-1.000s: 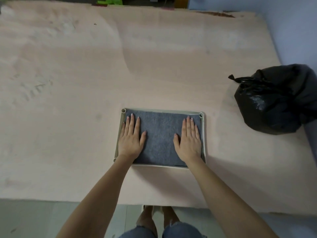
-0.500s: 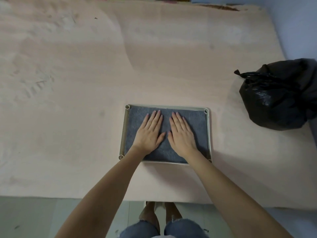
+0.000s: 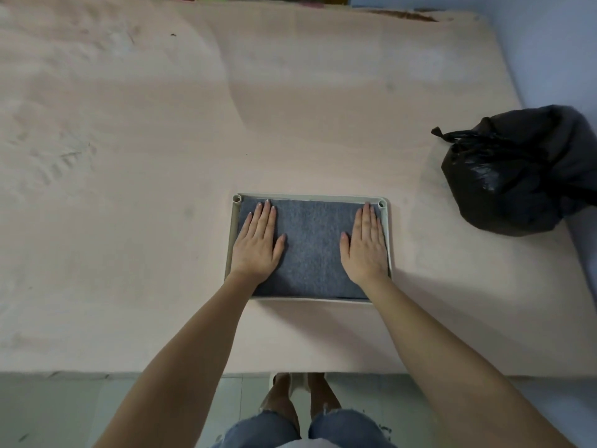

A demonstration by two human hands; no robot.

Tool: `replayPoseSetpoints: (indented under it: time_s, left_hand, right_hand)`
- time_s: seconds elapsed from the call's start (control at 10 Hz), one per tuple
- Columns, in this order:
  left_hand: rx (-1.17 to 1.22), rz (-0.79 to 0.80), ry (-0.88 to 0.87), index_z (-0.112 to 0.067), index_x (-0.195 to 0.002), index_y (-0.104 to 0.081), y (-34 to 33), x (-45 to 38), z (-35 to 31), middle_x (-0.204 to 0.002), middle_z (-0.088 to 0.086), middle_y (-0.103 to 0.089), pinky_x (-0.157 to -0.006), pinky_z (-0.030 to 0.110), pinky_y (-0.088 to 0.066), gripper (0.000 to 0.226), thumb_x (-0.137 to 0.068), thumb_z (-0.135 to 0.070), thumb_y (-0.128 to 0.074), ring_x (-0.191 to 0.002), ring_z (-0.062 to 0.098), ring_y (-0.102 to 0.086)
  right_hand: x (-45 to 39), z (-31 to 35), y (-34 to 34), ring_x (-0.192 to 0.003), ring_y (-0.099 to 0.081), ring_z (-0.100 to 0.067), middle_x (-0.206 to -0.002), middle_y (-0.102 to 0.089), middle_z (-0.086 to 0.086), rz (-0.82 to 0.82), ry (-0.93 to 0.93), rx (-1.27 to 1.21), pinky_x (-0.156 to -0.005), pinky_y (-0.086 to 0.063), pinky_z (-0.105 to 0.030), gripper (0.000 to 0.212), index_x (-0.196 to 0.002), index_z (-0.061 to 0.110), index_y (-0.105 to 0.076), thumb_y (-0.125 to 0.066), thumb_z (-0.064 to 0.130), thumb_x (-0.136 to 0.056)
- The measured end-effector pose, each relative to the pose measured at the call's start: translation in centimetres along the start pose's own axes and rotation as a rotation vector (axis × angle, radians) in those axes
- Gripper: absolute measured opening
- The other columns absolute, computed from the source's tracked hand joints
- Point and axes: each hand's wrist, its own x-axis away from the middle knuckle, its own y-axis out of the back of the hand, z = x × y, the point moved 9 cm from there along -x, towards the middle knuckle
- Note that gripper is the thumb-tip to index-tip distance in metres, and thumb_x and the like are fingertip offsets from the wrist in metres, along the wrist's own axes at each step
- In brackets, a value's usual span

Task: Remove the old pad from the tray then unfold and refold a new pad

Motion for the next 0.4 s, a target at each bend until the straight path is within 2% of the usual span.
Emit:
replayPoseSetpoints:
  time_s: [0.1,0.2,0.3,0.4]
  left_hand:
    - [-0.027,0.030,-0.008,-0.004,-0.149,-0.010,-0.4,-0.2,0.2,-0.158,0.009,-0.009,-0.119,0.032,0.001,0.068,-0.096,-0.047,-0.010,-0.147,0.021,-0.004]
    - [-0.036,0.077,0.006,-0.008,-0.150,-0.003,-0.7,-0.3,0.3,-0.159,0.006,-0.003,-0.118,0.031,0.004,0.064,-0.100,-0.045,-0.015,-0.147,0.018,0.002]
    - [0.009,0.137,0.014,-0.012,-0.151,-0.002,0.0,-0.5,0.7,-0.159,0.003,-0.002,-0.118,0.030,0.002,0.063,-0.100,-0.046,-0.013,-0.147,0.016,0.003]
    - [0.048,0.181,-0.021,-0.012,-0.151,-0.005,0.7,-1.0,-0.1,-0.159,0.003,-0.006,-0.118,0.031,-0.003,0.061,-0.100,-0.045,-0.016,-0.147,0.017,-0.001]
  right_hand:
    - [-0.3,-0.1,-0.4,-0.146,0.010,-0.023,-0.158,0.012,-0.014,0.086,0.012,0.010,-0.118,0.010,-0.032,0.066,-0.148,0.001,0.007,-0.013,0.042,-0.100]
    - [-0.2,-0.3,-0.2,-0.146,0.013,-0.021,-0.157,0.018,-0.011,0.175,-0.018,0.004,-0.118,0.010,-0.032,0.071,-0.148,0.003,0.012,-0.009,0.050,-0.098]
    - [0.1,0.0,0.6,-0.146,0.013,-0.023,-0.157,0.016,-0.013,0.228,-0.037,0.073,-0.119,0.007,-0.036,0.073,-0.148,0.002,0.011,-0.007,0.053,-0.097]
    - [0.0,1.3,1.4,-0.147,0.004,-0.026,-0.159,0.006,-0.014,0.254,-0.027,0.062,-0.119,0.000,-0.038,0.072,-0.149,0.002,0.001,-0.009,0.052,-0.098]
